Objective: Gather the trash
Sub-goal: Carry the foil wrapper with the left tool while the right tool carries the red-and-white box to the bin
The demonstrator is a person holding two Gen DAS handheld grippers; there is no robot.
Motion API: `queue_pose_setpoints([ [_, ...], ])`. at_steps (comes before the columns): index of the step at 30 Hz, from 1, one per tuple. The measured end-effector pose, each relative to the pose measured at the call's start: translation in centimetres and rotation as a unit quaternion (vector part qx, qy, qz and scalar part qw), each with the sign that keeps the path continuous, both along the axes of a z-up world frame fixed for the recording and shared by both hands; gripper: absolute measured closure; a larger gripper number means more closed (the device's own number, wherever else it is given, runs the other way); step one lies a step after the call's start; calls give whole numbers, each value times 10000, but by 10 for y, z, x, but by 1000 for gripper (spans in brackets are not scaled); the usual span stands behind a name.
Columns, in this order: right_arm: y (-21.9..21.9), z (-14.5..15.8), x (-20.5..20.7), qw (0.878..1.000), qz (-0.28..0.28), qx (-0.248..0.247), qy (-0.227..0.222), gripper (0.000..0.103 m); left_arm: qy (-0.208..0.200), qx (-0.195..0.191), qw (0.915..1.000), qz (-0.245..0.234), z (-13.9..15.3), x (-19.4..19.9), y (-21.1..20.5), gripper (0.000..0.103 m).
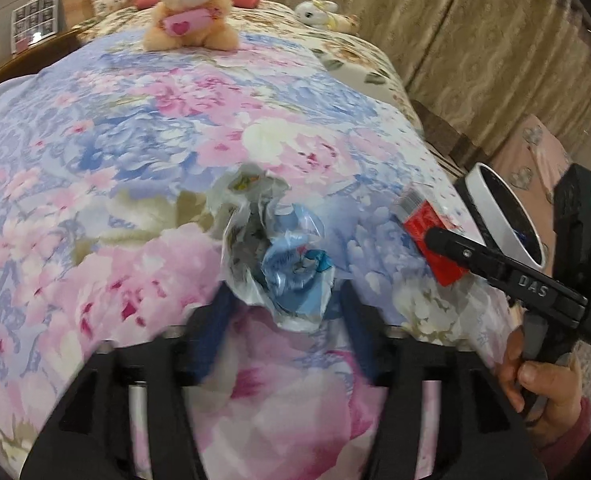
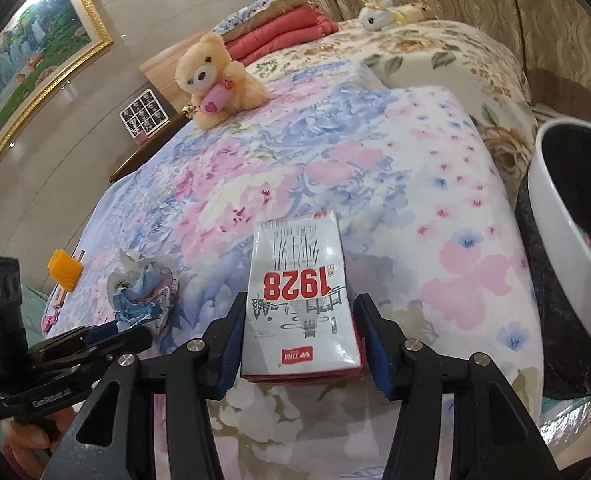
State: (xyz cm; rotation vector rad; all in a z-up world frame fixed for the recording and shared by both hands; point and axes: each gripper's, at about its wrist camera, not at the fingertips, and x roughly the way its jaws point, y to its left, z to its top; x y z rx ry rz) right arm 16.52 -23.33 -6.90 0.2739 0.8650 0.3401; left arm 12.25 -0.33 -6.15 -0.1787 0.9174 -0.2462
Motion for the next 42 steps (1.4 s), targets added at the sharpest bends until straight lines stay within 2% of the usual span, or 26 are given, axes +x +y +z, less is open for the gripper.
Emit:
queue_pose_setpoints([
  [3,-3,0,-3,10000,-54,46,27,47,-79,54,9998,200,0,1,2,34],
  [8,-5,0,-10,10000,-28,43,36,43,-146,150,9990,406,-3,13,1,33],
  [10,-5,0,-11,10000,-24,-4,-1,44,-164,127,9992,354,-4,18,-2,48],
  [11,-4,0,-10,10000,-18,-24,-5,45,-152,102,9995,276,-4,20,-4,59],
  [12,-4,1,-11,10000,-8,-69,-14,47,-192,127,9995,232,-4,19,-6,60],
  [15,-2,3,-13,9998,2,-159,-96,48,-330,235,9991,107,1,16,-12,75],
  [17,-3,4,-14,9998,0,-148,-137,48,-322,192,9993,1,4,16,-14,78],
  [27,-28,28,-28,9989,-169,225,-371,48,-426,214,9981,-402,23,12,-44,79],
  [42,-68,50,-47,9965,-488,308,-599,48,-629,261,9947,-768,44,10,-86,79],
])
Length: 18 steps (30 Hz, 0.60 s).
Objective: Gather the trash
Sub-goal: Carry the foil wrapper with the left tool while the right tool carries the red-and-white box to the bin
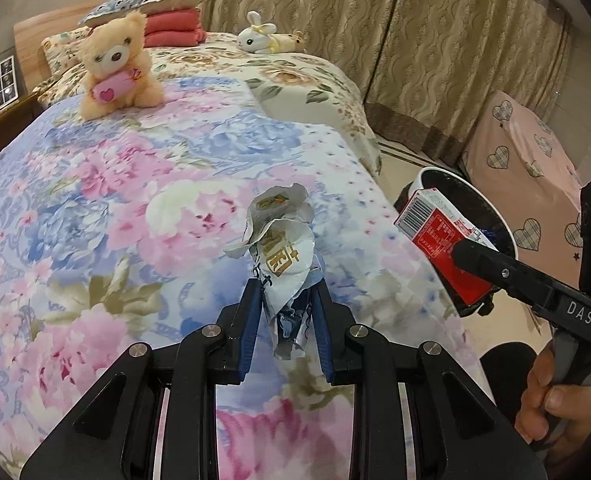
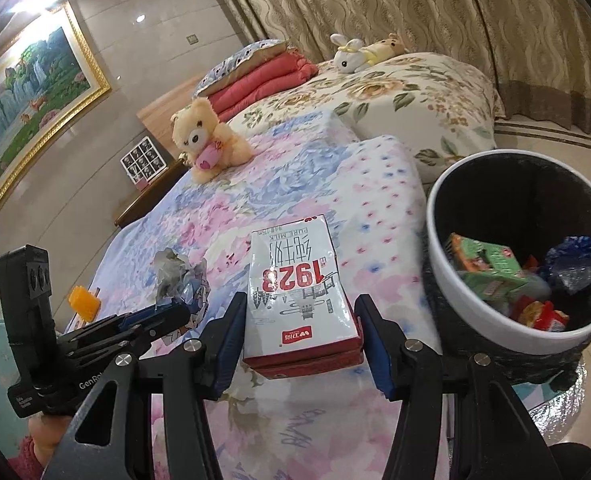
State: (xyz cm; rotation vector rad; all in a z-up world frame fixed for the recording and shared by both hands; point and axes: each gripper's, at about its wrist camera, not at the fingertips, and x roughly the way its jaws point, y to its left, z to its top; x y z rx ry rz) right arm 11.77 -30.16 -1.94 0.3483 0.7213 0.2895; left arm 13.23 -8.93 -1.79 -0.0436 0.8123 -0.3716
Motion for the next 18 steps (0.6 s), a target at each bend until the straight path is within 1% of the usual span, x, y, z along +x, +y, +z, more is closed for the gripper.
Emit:
queue_pose_setpoints([
  [11,-29,10,-11,9996,-261,32,-125,48,-103,68,9994,-326,10,1,-33,79],
  [18,-54,10,-17,9986,-500,42,-145,48,-89,8,9982,-587,14,2,-58,79],
])
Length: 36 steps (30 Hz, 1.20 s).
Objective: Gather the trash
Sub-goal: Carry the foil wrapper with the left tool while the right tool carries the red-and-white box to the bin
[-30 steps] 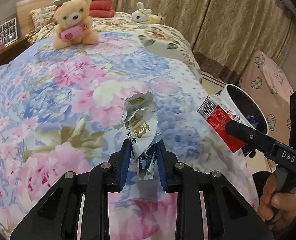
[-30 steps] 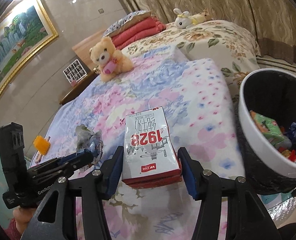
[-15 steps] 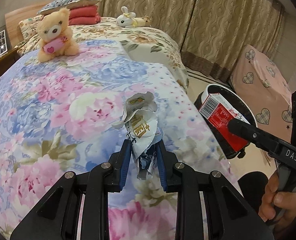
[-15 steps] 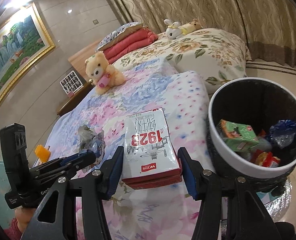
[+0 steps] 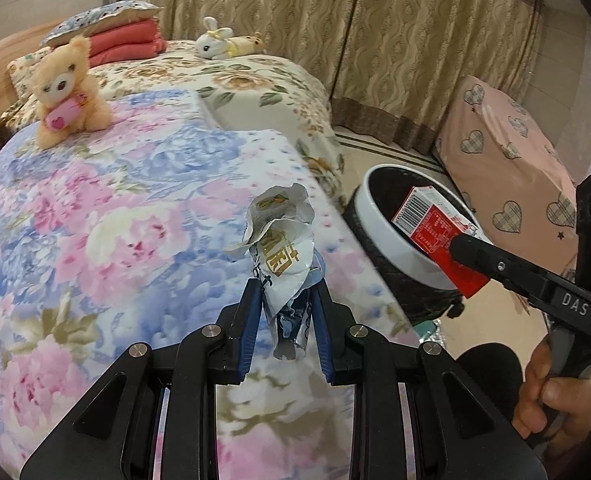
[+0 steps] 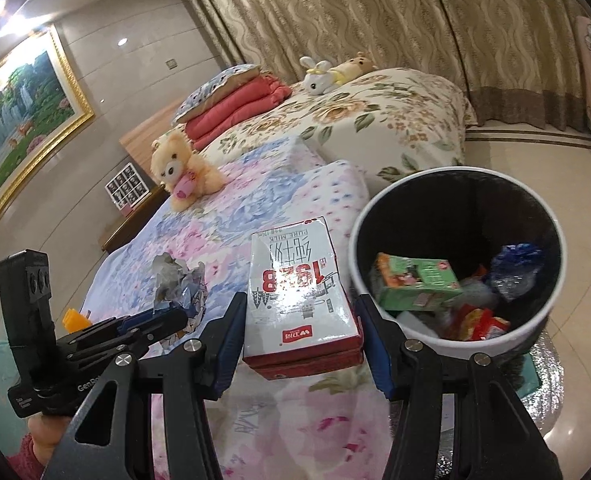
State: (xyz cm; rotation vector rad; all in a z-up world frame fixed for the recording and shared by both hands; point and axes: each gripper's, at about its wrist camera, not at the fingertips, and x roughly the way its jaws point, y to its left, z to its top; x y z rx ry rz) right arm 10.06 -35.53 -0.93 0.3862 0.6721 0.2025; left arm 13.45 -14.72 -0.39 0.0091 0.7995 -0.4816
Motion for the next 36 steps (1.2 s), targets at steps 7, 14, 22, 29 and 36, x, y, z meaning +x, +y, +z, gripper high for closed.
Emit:
queue_pose_setpoints([
  [7,-27,3,-4,9996,-272,-40,-37,48,-61,5,9995,-304,7,3,-31,79],
  [14,-58,2,-7,9982,-605,-30,-1,48,-30,-54,9983,-577,12,5,-60,79],
  [22,-87,-2,-6,9963,-853,14,74,48,-54,31,9963,-853,16,9,-97,79],
  [29,-102,-6,-2,9957,-916,106,131,48,-39,143,9950,-989,13,17,-124,79],
  [36,-116,-5,5,9952,-951,140,160,48,-32,237,9940,-1066,12,24,-144,79],
])
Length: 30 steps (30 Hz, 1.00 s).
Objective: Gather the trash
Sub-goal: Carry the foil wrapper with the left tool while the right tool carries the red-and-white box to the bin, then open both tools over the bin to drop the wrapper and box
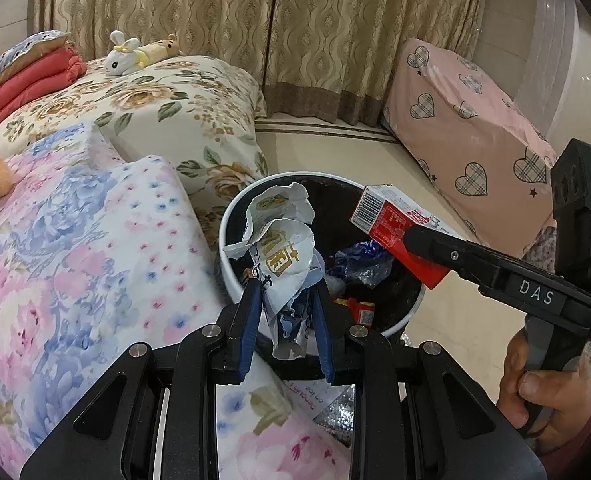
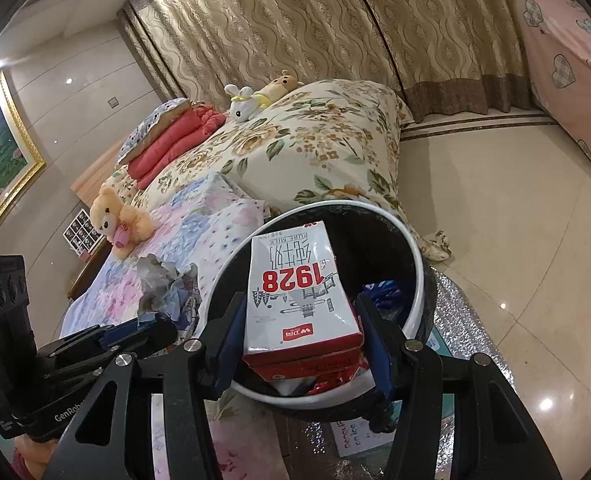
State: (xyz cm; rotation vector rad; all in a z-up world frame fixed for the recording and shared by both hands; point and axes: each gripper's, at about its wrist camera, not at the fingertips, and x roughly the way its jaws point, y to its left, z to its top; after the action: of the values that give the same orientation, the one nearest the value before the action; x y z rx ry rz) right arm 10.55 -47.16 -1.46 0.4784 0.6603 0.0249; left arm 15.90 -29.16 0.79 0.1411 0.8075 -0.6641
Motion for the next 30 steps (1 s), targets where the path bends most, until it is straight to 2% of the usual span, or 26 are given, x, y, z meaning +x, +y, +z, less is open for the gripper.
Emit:
queue_pose_setpoints([
  [19,-17,-1,12,9999,-8,54,120,48,41,112,9999,-102,-3,11,-28,79],
  [30,-21,-6,18,9997,-10,109,225,48,248,84,9996,-89,-10,20,-28,79],
])
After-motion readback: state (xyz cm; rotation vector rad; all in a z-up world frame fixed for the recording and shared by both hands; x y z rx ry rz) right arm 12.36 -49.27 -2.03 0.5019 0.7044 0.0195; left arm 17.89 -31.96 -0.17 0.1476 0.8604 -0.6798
